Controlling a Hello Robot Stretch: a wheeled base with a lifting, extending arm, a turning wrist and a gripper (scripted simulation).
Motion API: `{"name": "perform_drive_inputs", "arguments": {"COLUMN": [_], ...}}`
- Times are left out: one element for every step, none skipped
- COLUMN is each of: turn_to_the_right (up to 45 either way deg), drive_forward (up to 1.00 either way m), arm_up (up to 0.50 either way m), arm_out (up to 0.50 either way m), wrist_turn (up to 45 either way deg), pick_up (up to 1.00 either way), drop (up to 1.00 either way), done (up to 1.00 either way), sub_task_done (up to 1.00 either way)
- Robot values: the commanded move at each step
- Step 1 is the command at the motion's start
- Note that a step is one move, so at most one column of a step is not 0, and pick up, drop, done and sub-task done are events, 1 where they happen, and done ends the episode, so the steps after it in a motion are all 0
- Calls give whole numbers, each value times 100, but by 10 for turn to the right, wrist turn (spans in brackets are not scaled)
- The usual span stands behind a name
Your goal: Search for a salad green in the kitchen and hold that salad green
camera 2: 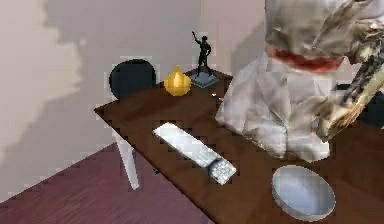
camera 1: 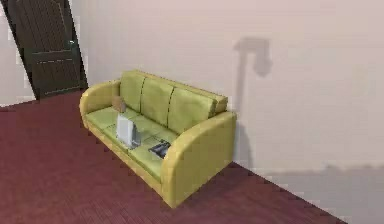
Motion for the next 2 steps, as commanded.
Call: {"name": "perform_drive_inputs", "arguments": {"turn_to_the_right": [-450, 0], "drive_forward": [0, 25], "arm_up": [0, 0], "arm_out": [0, 0], "wrist_turn": [0, 0], "pick_up": [0, 0], "drop": [0, 0], "done": [0, 0], "sub_task_done": [0, 0]}}
